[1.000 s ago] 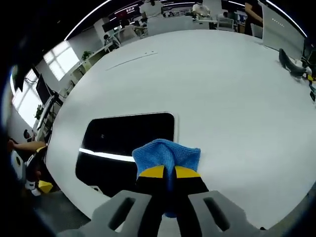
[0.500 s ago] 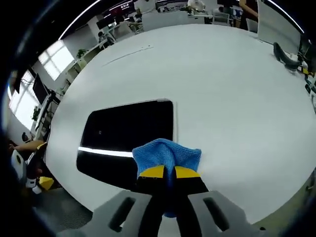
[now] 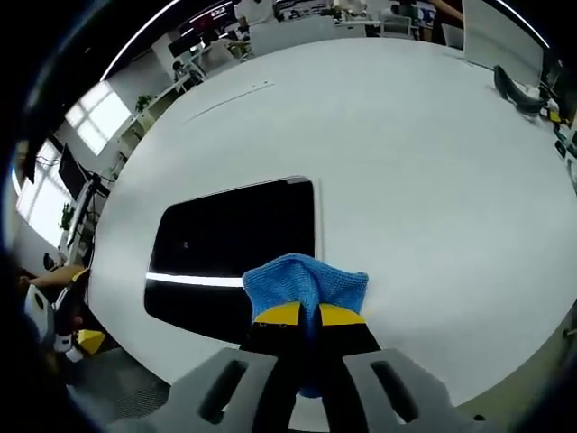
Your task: Wipe the mirror surface with the cleaning cloth until all visible marks leave the cleaned area.
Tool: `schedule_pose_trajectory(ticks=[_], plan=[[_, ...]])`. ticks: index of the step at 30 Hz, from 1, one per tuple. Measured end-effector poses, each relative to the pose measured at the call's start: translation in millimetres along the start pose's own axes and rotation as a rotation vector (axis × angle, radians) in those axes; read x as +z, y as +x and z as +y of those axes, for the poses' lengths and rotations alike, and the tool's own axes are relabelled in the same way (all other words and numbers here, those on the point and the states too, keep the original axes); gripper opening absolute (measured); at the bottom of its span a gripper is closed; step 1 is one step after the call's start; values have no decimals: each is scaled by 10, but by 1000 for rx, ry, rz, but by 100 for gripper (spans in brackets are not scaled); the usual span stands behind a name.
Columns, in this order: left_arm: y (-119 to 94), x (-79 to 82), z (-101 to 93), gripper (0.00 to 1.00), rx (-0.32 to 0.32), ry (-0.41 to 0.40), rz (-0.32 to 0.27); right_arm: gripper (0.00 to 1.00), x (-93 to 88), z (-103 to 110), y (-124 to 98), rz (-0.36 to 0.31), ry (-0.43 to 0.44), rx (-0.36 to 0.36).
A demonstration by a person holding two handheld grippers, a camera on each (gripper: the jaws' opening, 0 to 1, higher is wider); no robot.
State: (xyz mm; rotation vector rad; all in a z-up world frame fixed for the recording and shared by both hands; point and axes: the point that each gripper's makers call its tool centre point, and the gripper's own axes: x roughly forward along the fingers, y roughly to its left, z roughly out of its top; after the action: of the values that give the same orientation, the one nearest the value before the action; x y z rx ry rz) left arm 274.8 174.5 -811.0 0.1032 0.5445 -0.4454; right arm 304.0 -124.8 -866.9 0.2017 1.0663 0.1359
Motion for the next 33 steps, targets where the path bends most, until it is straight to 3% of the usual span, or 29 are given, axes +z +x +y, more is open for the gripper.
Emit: schedule_pose_trajectory(ticks=[5,11,33], plan=[[-12,21,55,99,17,-23,-16,0,-2,6,-13,-16,22,9],[1,20,11,99,3,13,-7,0,15,65,-12,-20,37,20],[27,-15,-20,99,-17,-5,4,0,9,398,104,3,-8,33]])
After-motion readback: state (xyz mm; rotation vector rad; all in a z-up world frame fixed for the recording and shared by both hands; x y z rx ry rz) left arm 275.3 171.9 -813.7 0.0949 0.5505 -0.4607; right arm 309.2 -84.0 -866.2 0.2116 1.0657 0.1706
